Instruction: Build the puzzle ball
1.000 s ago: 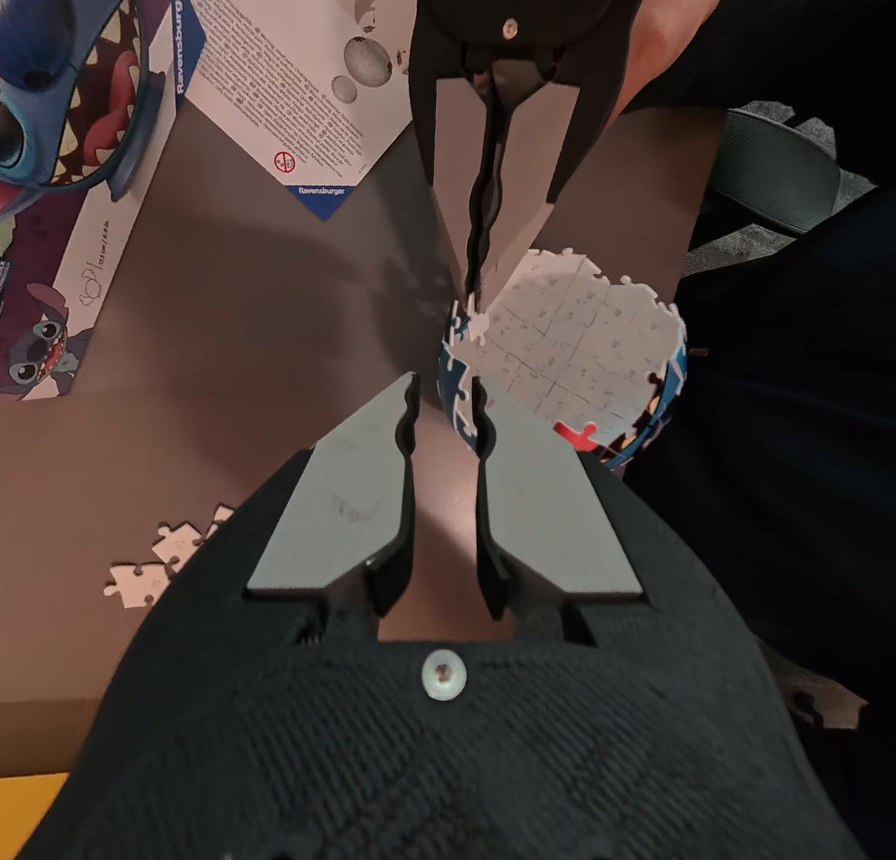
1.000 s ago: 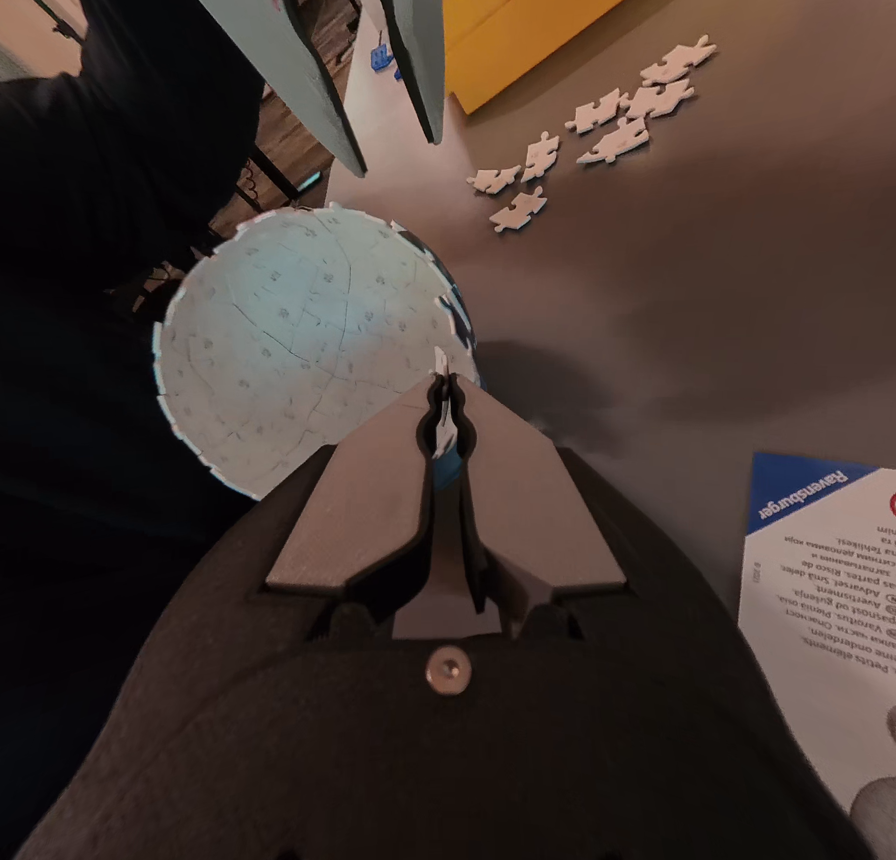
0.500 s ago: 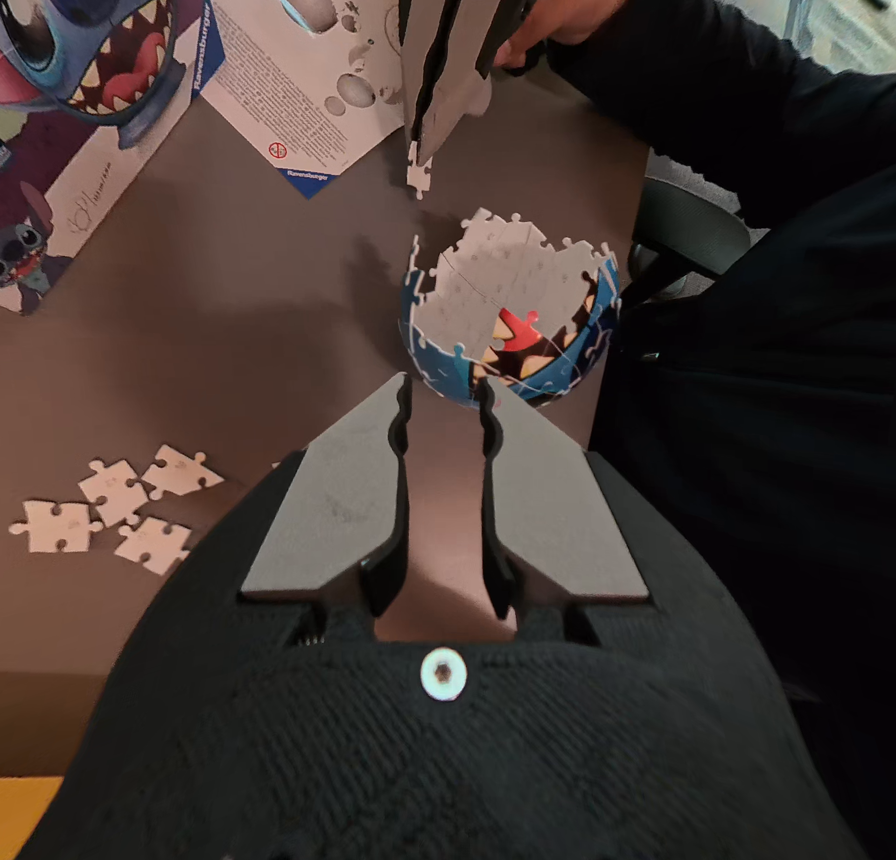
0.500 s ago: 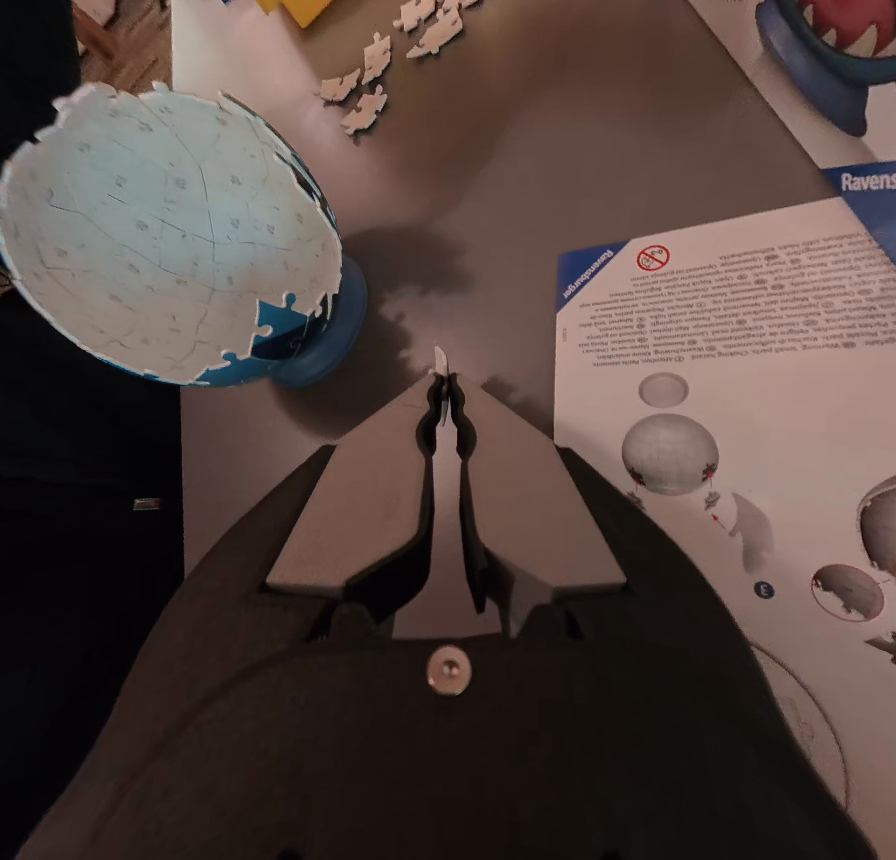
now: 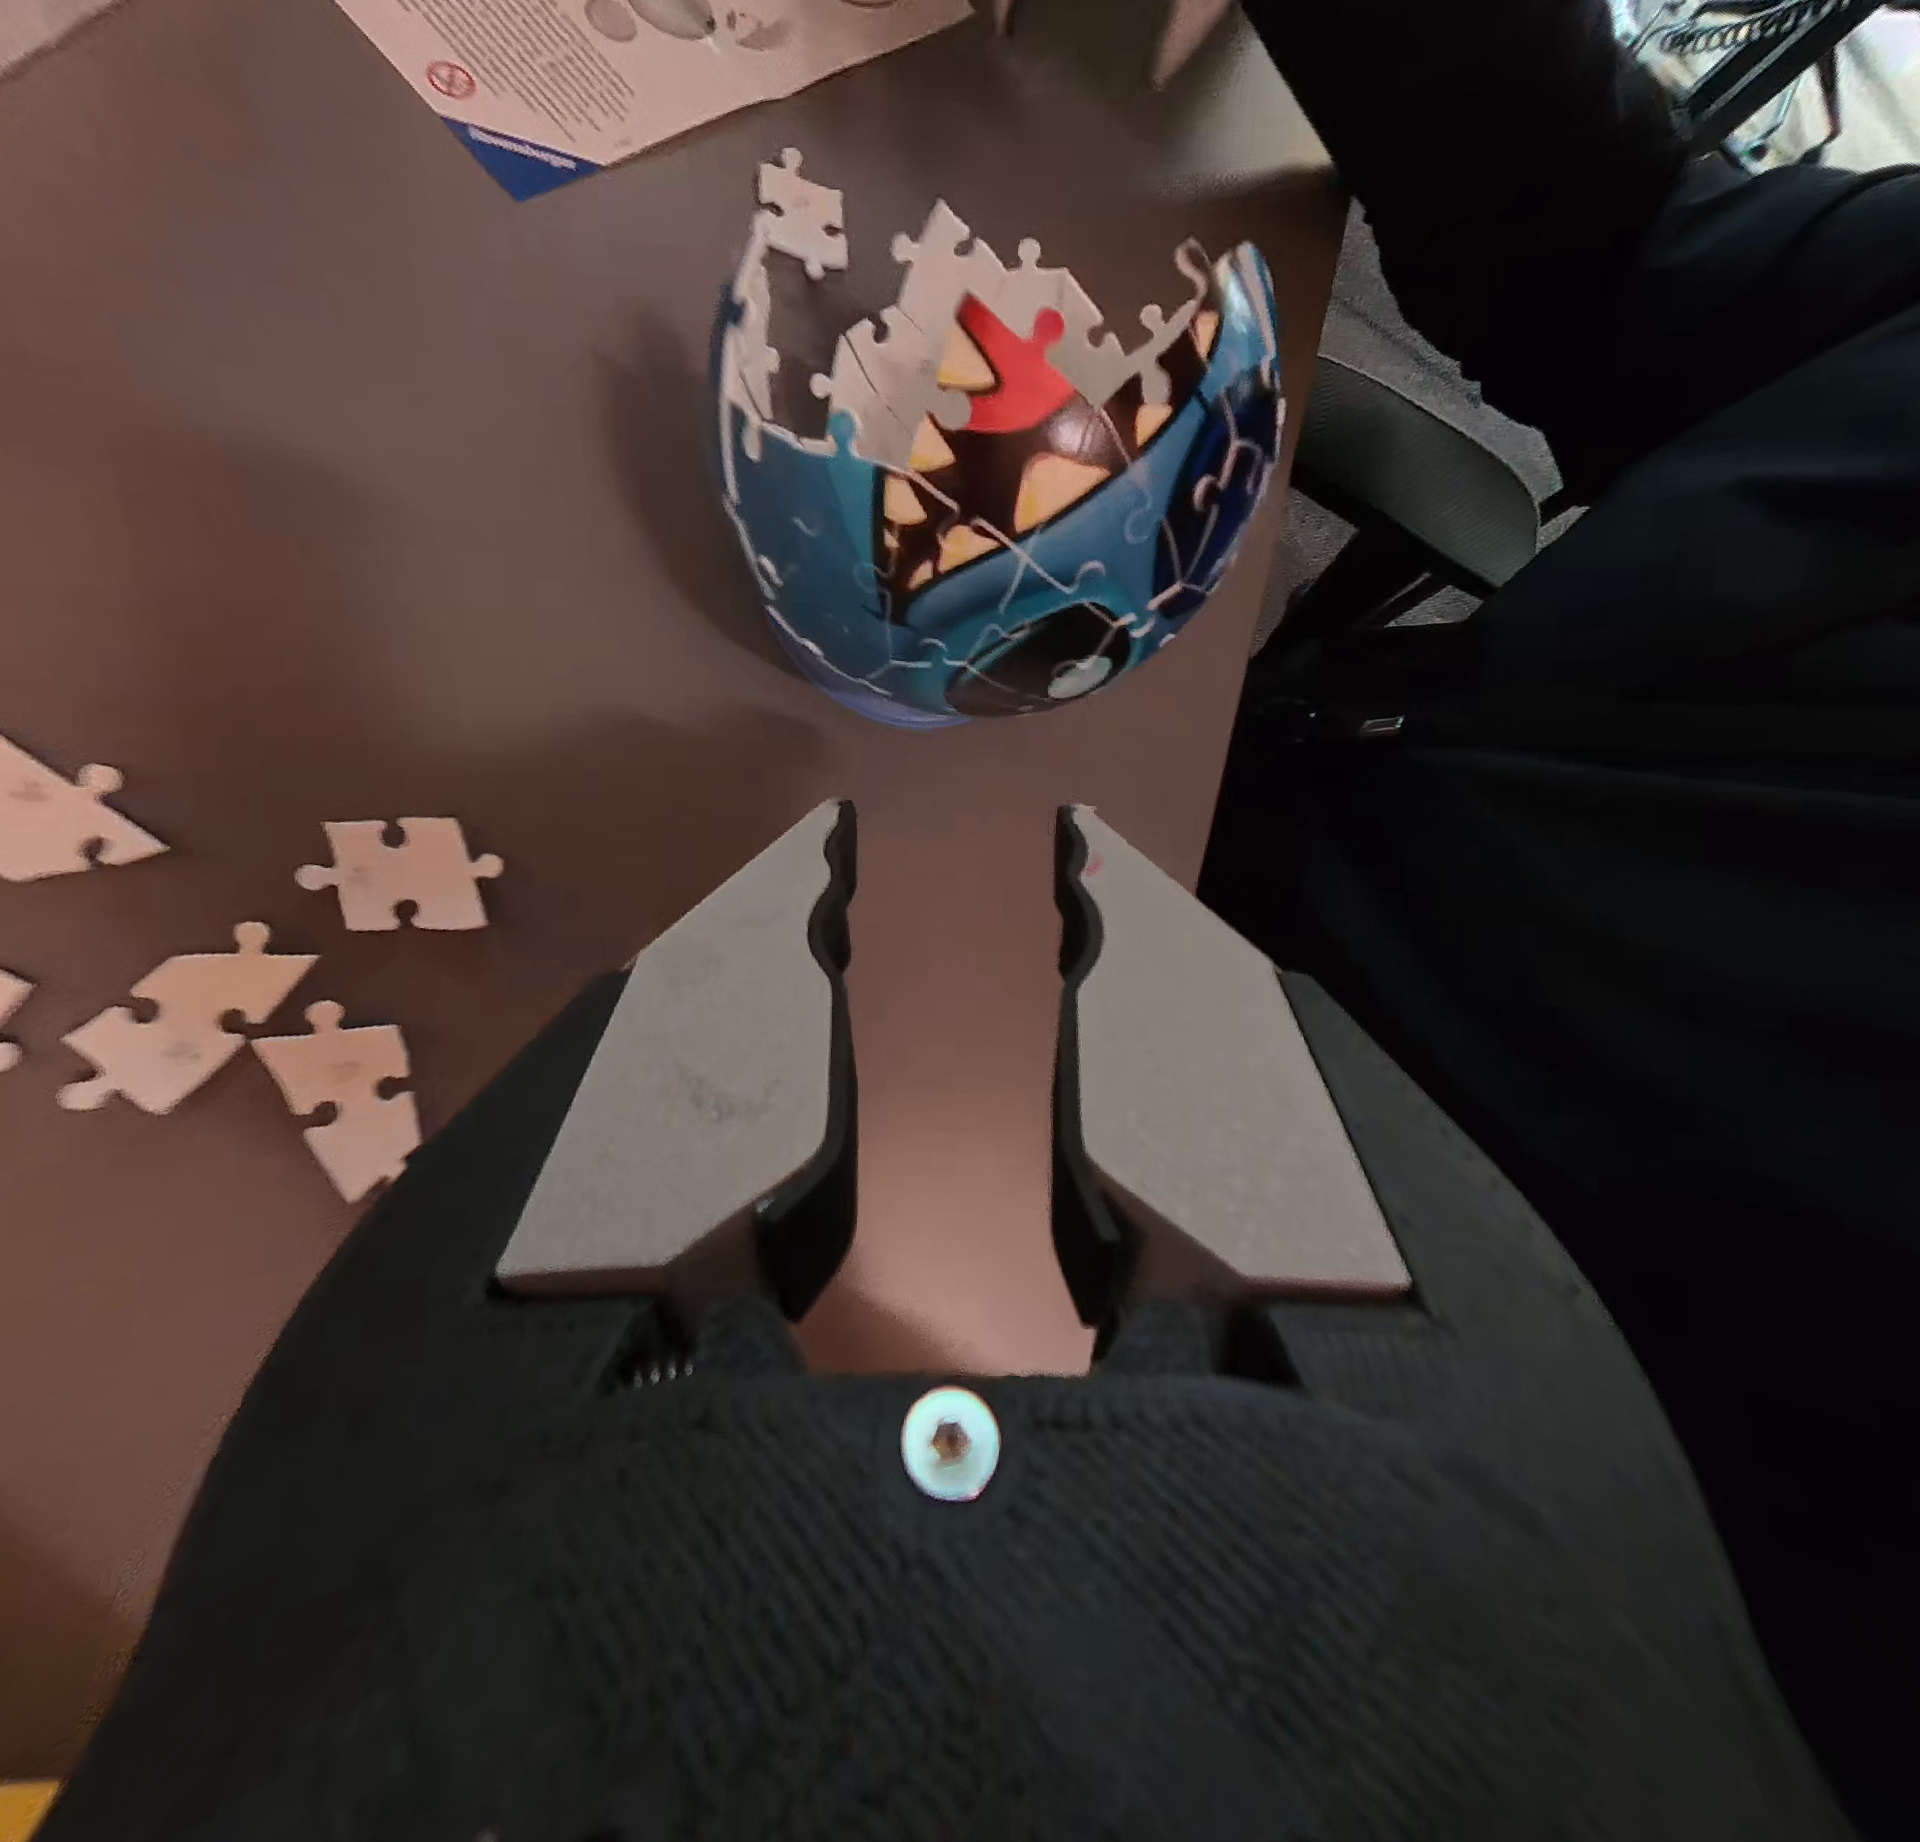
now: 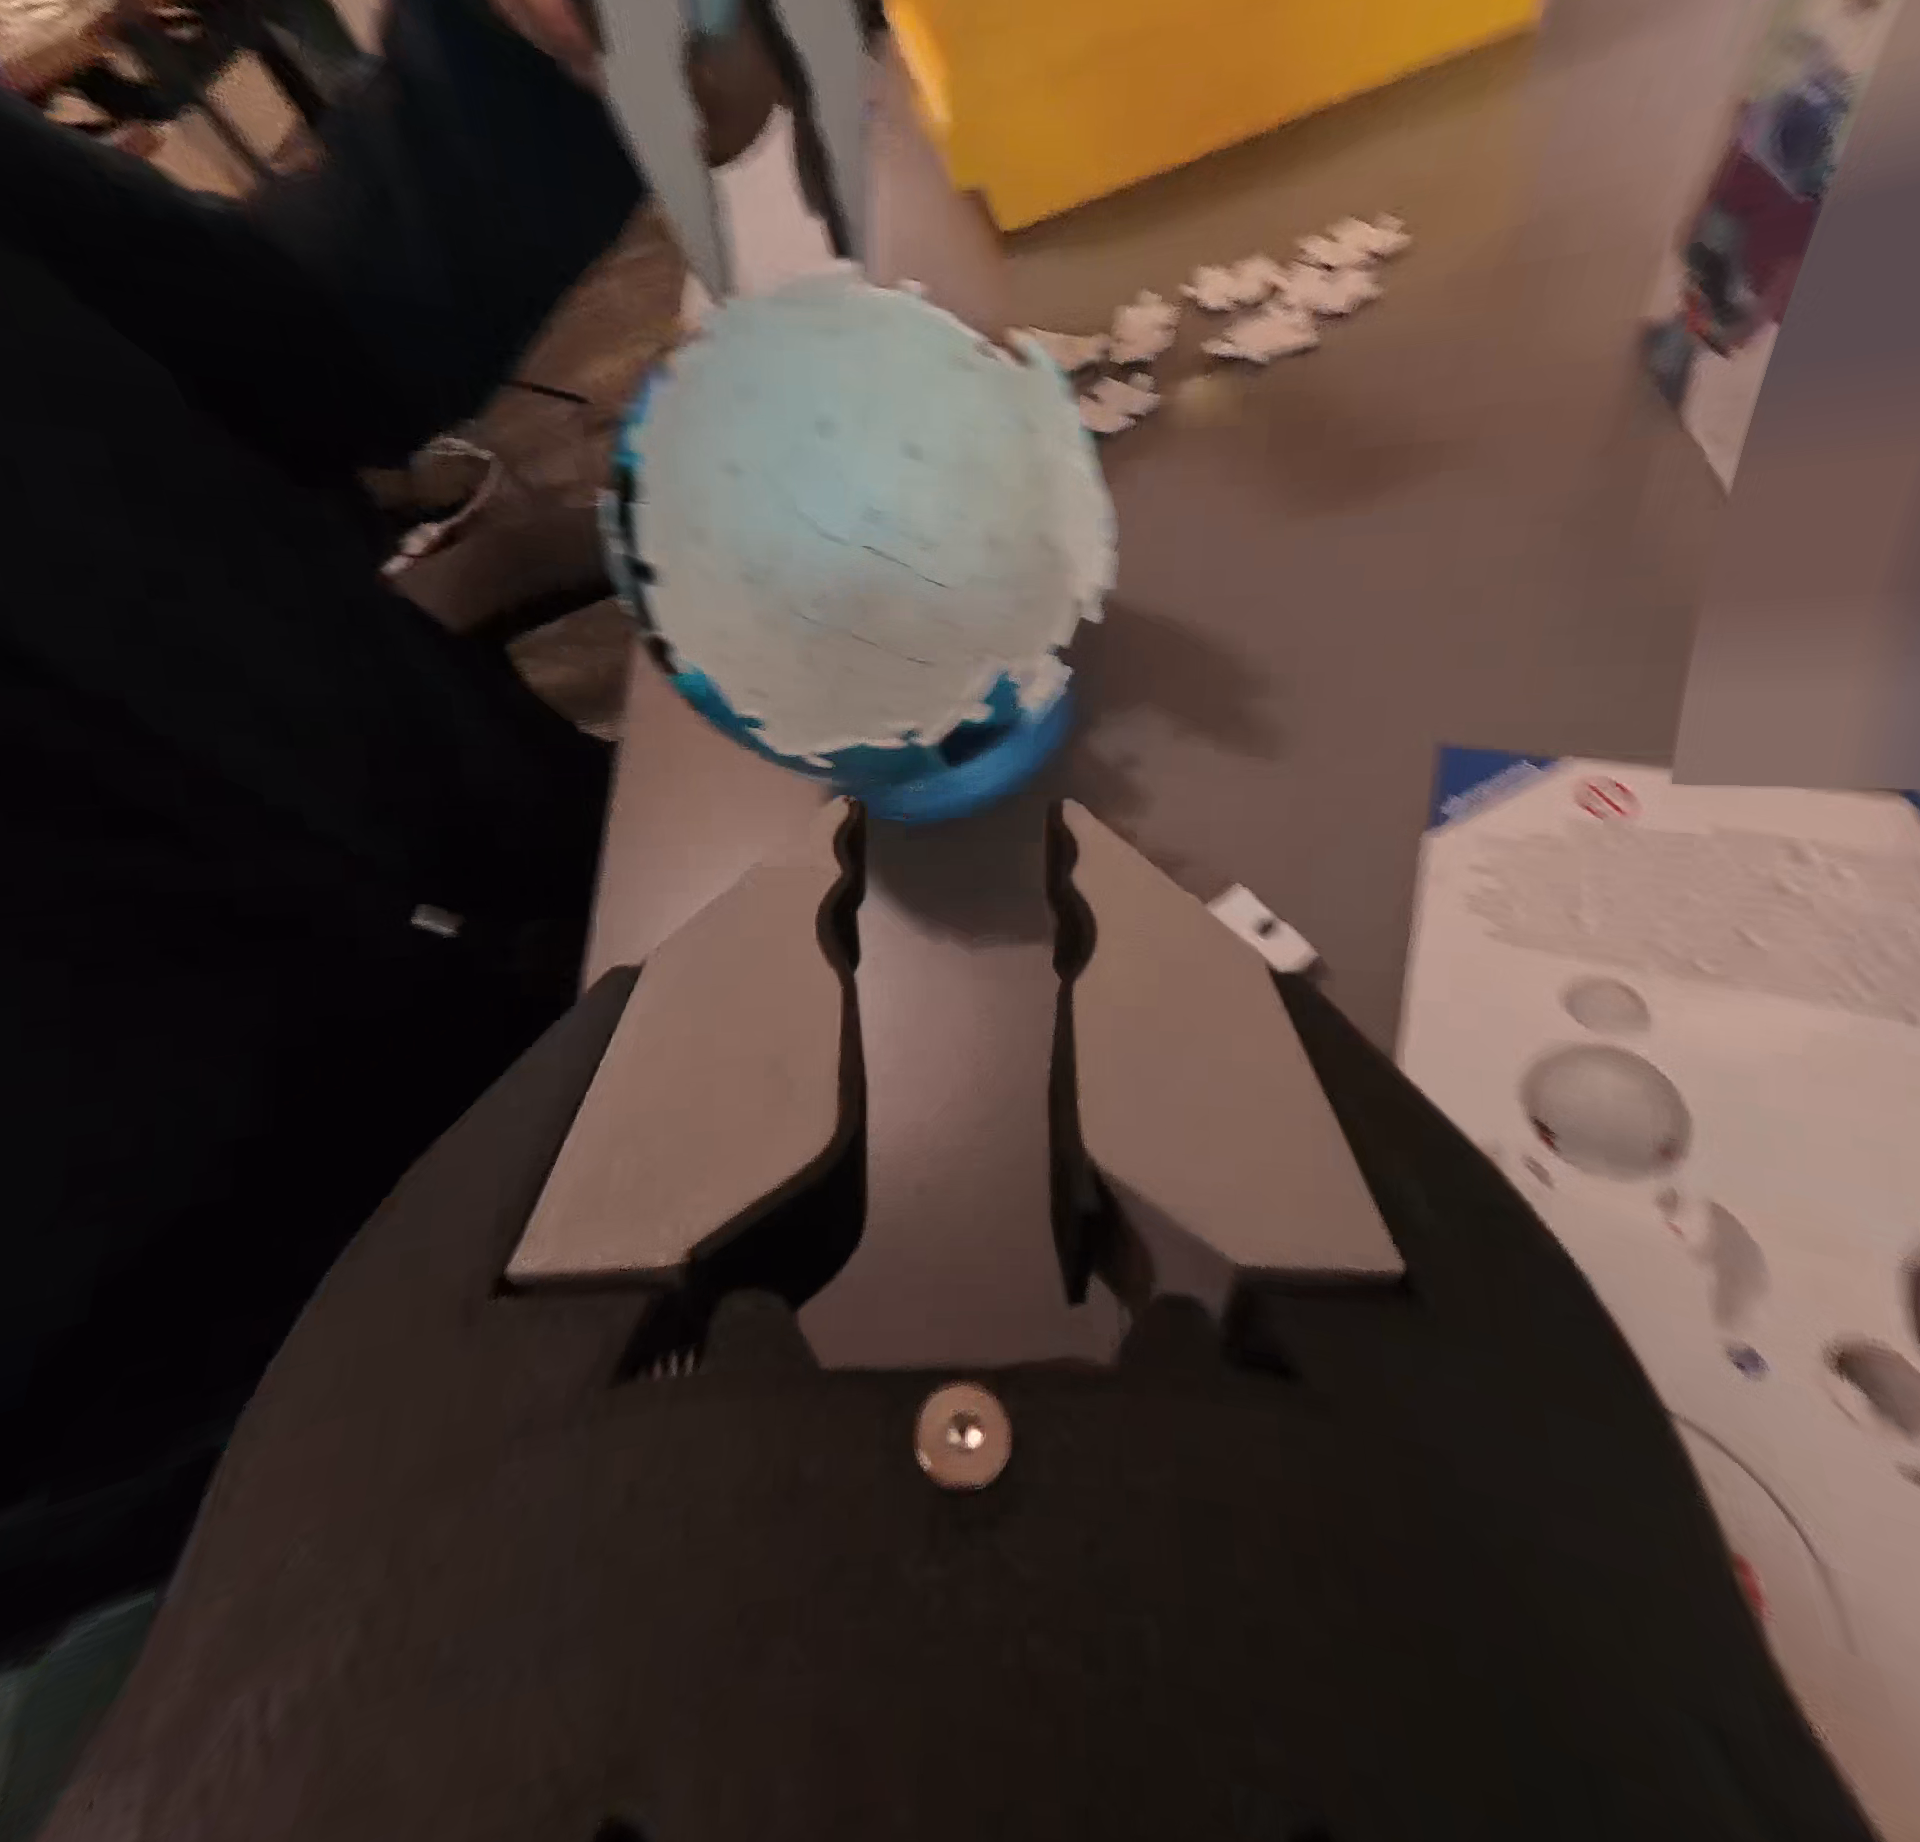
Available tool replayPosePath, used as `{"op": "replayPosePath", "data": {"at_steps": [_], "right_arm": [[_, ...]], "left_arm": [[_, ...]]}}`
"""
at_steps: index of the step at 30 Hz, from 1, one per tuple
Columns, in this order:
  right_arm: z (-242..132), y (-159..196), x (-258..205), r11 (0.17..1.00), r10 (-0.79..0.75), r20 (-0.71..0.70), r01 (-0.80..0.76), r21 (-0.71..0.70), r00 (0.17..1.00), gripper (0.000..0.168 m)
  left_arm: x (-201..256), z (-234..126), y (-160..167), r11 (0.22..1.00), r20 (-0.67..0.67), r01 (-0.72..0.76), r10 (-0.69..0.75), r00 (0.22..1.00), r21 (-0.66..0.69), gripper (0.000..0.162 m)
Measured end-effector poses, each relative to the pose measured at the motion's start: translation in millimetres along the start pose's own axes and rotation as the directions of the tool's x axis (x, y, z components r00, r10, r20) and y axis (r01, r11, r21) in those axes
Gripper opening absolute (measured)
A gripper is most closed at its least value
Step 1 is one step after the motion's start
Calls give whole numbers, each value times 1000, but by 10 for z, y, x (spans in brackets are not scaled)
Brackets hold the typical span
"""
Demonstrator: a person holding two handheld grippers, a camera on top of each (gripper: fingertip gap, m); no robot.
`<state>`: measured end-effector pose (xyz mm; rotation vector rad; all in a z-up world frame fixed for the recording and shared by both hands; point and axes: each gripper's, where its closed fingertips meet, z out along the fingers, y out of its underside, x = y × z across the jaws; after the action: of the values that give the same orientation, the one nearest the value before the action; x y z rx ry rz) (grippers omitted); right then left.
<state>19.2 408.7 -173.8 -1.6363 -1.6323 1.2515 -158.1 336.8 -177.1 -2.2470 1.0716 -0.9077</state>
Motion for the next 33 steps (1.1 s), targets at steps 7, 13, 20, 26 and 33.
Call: {"op": "replayPosePath", "data": {"at_steps": [7,13,20,26,33], "right_arm": [[309,-170,-589,984,-175,114,178,-10,978,37],[616,-205,-621,972,-217,81,223,-80,973,39],[843,-195,-645,970,-188,137,206,-130,973,29],[935,-218,-691,979,-117,224,151,-140,967,14],[950,-369,-680,994,35,270,-5,-109,962,26]], "left_arm": [[131,336,161,999,33,15,-15,999,28,44],[90,636,159,996,63,39,-44,997,74,52],[-33,846,158,995,95,48,-56,994,85,53],[-104,832,119,990,70,74,-83,994,123,53],[-164,782,32,979,55,93,-104,993,182,51]]}}
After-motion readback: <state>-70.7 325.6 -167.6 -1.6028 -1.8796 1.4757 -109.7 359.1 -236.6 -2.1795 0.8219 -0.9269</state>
